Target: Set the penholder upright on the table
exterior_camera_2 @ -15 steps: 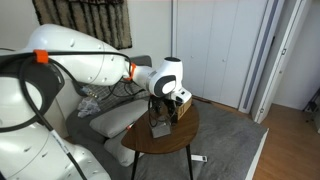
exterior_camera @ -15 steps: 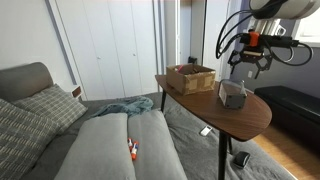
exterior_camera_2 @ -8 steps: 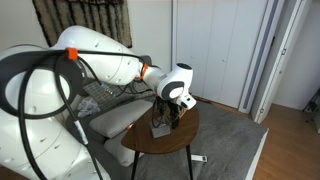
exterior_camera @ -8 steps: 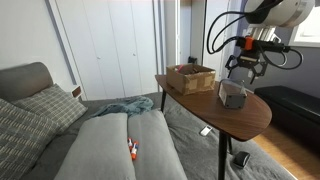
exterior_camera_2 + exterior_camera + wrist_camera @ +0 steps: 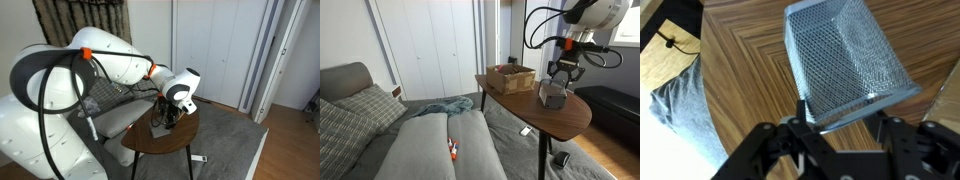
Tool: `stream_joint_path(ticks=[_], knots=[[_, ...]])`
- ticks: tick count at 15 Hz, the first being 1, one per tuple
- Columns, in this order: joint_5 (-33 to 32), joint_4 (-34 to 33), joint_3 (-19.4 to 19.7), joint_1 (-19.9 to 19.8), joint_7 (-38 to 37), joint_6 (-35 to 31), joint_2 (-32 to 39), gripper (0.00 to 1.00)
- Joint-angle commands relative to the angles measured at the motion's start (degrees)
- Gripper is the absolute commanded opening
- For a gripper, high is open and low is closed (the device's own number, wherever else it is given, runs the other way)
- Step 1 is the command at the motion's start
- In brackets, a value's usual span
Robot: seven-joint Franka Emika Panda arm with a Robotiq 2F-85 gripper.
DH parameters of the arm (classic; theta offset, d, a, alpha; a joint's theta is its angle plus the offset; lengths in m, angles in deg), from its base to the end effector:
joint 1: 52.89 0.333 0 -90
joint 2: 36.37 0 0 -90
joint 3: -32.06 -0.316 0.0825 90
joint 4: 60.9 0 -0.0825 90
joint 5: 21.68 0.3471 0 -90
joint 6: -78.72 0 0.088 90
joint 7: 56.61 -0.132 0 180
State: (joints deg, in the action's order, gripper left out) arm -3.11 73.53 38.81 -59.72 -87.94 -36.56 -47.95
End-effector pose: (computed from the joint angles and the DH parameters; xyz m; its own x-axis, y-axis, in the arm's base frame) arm 0.4200 -0.0753 0.4013 0.5857 -0.7595 -0.2829 -0.8099 -0.5624 -0.1668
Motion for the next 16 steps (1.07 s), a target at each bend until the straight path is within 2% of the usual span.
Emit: stream_joint_path(ticks=[1, 5, 6, 11, 16], knots=[[5.29, -2.02, 1.27, -0.61, 4.16, 5.17, 1.03, 0.31], [7.5, -1.61, 1.78, -0.7, 6.25, 7.41, -0.1, 0.04], [7.9, -1.3, 1.7, -0.59, 6.94, 7.64, -0.78, 0.0], [6.62, 0.91, 0.55, -0.32, 9.39, 5.63, -4.32, 0.02], [5.37, 5.91, -1.12, 0.56, 18.53, -2.07, -11.74, 0.02]])
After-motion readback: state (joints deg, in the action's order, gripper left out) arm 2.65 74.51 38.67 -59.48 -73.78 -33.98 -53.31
